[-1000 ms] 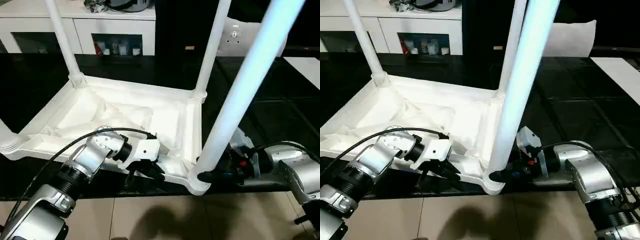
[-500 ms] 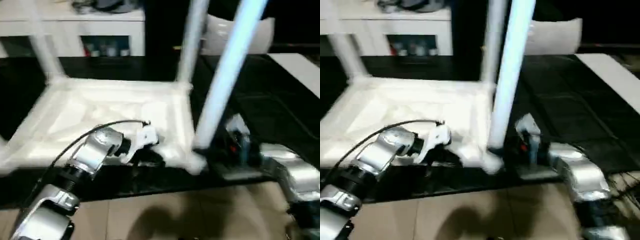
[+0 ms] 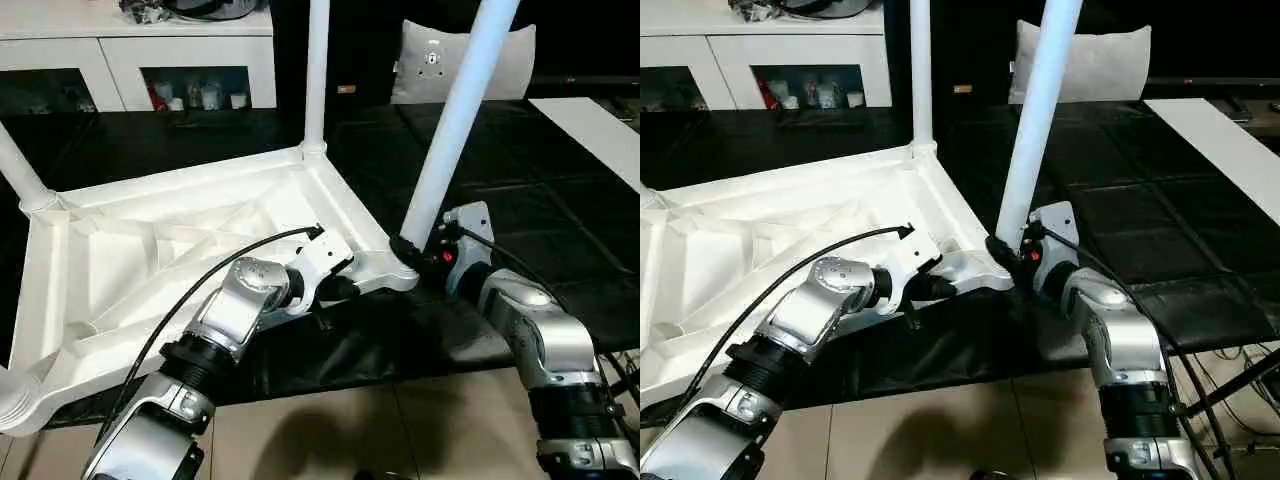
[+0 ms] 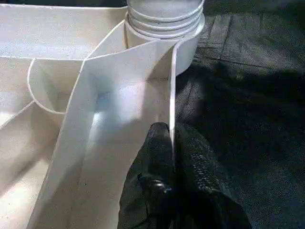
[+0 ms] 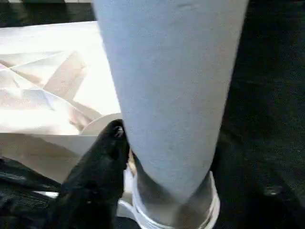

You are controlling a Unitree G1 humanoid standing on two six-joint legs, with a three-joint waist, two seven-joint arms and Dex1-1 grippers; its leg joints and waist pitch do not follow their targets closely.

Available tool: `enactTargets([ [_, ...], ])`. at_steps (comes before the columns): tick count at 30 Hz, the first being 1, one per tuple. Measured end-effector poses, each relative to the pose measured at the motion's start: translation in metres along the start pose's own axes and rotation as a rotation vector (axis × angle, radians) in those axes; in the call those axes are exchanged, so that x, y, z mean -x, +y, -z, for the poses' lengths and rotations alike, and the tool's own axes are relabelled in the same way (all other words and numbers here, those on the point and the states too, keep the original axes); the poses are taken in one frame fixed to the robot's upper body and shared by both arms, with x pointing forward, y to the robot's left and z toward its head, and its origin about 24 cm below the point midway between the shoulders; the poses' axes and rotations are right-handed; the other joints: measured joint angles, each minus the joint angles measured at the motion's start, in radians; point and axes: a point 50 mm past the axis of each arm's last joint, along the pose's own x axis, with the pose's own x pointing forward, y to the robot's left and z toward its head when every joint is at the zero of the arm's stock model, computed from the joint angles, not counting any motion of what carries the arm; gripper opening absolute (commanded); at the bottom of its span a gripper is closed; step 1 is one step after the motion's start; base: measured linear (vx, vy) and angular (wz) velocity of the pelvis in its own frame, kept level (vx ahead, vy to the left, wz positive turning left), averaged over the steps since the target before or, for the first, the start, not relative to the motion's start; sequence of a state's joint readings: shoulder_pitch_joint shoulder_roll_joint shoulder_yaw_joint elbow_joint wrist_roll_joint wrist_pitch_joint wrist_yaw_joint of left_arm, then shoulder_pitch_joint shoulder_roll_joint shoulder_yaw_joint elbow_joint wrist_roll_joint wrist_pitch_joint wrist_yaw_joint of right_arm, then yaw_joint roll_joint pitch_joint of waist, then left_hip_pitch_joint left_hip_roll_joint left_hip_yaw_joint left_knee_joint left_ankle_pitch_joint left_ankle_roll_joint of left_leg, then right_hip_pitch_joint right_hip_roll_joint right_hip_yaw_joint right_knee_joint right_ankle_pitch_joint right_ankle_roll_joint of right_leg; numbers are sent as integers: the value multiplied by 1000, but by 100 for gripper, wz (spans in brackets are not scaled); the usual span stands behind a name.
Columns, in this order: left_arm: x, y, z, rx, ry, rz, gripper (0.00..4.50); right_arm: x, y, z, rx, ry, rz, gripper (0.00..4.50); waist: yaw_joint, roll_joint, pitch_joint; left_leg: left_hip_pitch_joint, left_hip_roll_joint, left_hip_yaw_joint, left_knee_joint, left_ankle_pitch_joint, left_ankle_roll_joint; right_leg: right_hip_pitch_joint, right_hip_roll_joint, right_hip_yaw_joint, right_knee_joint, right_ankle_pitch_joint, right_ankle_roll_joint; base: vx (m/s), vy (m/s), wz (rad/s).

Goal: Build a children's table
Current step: Rotate leg to tighten

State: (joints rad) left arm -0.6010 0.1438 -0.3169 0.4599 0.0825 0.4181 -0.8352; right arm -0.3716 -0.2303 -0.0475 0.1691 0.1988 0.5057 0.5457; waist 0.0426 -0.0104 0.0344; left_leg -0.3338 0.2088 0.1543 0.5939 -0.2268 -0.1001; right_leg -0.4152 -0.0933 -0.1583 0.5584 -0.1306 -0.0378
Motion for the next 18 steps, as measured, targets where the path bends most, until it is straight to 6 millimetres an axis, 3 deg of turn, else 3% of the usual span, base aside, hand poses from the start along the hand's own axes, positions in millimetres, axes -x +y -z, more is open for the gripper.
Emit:
enactTargets([
  [9,13,2,7,-134,15,114,0,25,-11,2,151,75,-226,367,17,2,1,1,0,1,0,0,0,-1,1,1,2,0,0,0,0,0],
  [13,26,6,13,-215,33,201,0,37,-12,0,215,131,-381,367,23,1,1,1,0,1,0,0,0,-1,0,1,2,0,-1,0,0,0],
  [15,32,6,16,-254,39,262,0,43,-10,2,223,157,-473,335,32,1,1,2,0,1,0,0,0,0,0,1,2,0,-1,0,0,0],
  [18,40,6,19,-294,59,340,0,49,-9,3,233,183,-574,330,46,1,1,1,0,1,1,0,0,0,0,2,2,1,-1,0,0,0],
])
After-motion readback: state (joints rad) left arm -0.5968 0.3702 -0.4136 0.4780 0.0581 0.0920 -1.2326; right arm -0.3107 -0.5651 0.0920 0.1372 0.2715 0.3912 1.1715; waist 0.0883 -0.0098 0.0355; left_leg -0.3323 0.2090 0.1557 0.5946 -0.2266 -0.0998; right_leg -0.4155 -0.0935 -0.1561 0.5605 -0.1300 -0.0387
